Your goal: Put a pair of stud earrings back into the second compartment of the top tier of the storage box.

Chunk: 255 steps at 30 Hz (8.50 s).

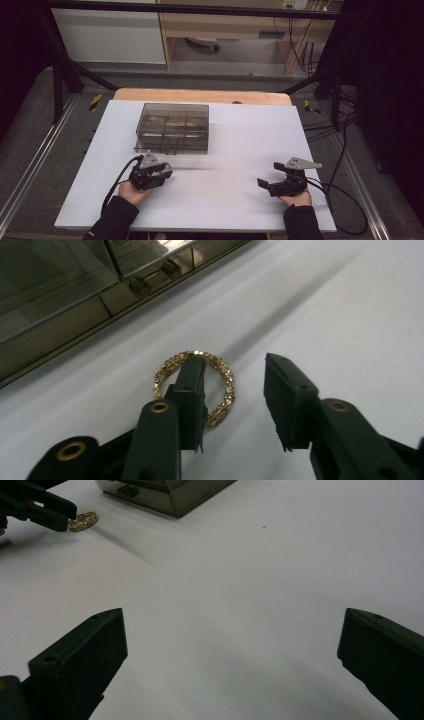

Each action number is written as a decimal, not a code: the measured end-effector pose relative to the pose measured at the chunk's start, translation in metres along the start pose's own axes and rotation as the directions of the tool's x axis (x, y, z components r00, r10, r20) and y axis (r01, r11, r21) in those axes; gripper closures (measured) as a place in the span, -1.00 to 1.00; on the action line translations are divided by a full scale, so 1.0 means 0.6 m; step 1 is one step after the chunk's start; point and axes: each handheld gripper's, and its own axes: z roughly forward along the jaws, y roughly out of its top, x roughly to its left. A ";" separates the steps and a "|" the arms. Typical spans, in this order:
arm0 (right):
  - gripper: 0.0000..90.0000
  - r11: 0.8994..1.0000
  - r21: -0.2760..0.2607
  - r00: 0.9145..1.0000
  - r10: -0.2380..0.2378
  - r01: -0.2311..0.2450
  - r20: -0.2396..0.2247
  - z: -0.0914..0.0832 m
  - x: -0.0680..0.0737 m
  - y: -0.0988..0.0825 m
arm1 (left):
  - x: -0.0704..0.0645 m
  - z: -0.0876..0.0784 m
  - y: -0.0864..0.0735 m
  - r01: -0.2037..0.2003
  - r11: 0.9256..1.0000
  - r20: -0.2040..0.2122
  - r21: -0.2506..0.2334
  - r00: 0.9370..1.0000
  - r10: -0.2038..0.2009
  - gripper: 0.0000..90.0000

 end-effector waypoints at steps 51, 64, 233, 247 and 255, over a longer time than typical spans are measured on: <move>-0.99 1.000 -0.001 1.000 0.001 -0.001 -0.001 0.000 0.000 0.000 | 0.006 0.008 -0.003 0.029 0.999 -0.011 0.016 1.000 -0.029 0.90; -0.99 1.000 -0.001 1.000 0.003 -0.003 -0.001 -0.001 0.000 0.001 | 0.003 -0.002 0.000 0.038 0.999 0.000 0.008 0.999 -0.038 0.90; -0.99 1.000 0.012 1.000 -0.002 0.002 -0.001 0.000 0.001 -0.001 | 0.006 -0.096 0.150 -0.009 0.999 -0.016 -0.047 1.000 0.008 0.90; -0.99 1.000 0.011 1.000 -0.002 0.002 0.000 0.000 0.000 -0.001 | 0.018 -0.071 0.163 0.006 1.000 -0.025 -0.029 1.000 -0.007 0.90; -0.99 1.000 0.011 1.000 -0.003 0.003 -0.001 0.000 0.000 -0.001 | 0.024 -0.058 0.167 0.012 1.000 -0.028 -0.026 1.000 -0.013 0.90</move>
